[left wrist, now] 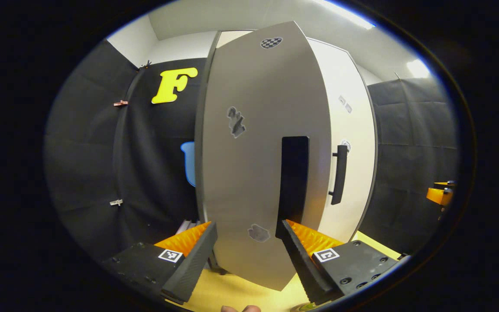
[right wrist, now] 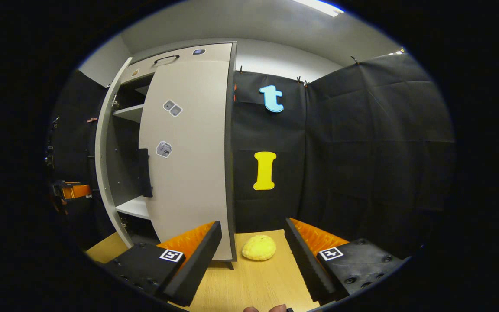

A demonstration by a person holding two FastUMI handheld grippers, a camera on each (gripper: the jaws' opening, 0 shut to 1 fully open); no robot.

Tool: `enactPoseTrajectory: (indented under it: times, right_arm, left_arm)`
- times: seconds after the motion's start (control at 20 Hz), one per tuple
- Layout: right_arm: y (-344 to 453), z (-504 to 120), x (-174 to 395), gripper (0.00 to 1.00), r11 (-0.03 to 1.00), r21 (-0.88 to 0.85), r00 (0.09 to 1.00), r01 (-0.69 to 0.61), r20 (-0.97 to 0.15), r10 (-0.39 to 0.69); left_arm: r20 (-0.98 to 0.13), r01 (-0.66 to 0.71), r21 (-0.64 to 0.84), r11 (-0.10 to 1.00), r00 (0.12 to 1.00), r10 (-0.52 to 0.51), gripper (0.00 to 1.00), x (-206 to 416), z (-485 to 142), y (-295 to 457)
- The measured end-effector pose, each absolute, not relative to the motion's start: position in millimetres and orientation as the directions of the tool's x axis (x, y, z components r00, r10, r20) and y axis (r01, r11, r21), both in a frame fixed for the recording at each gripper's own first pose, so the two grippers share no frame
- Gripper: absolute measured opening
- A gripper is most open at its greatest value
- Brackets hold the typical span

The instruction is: Grasp the bottle in the cabinet with the left hand and place it on the coaster, then close the right door with the right hand and the left door with the left hand.

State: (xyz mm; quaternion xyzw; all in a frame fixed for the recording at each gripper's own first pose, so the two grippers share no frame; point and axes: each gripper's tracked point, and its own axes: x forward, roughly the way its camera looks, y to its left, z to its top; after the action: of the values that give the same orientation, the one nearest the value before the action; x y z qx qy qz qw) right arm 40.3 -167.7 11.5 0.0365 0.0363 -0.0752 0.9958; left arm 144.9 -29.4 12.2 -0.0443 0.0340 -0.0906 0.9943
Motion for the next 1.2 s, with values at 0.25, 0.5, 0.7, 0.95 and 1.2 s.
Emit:
enactPoseTrajectory:
  times: [0.25,0.5,0.7,0.95,1.2]
  right_arm:
    - [-187,8,36,0.97,0.984,0.043,0.982,0.172,-0.084,-0.168]
    - [-191,-1,38,0.97,0.986,0.036,0.983,0.164,-0.089,-0.16]
    - [-195,3,39,0.97,0.987,0.03,0.985,0.156,-0.077,-0.154]
    - [-199,14,37,0.97,0.987,0.027,0.985,0.157,-0.071,-0.154]
    - [-190,15,38,0.97,0.99,0.025,0.988,0.142,-0.07,-0.14]
  left_arm:
    - [-0.051,0.17,-0.116,0.979,0.983,-0.177,0.92,165,15,-47]
    - [-0.045,0.163,-0.101,0.982,0.985,-0.168,0.92,183,16,-63]
    - [-0.026,0.169,-0.111,0.979,0.985,-0.173,0.92,195,16,-73]
    - [-0.023,0.175,-0.11,0.978,0.984,-0.178,0.92,215,19,-82]
    - [-0.02,0.176,-0.069,0.982,0.984,-0.178,0.94,230,21,-89]
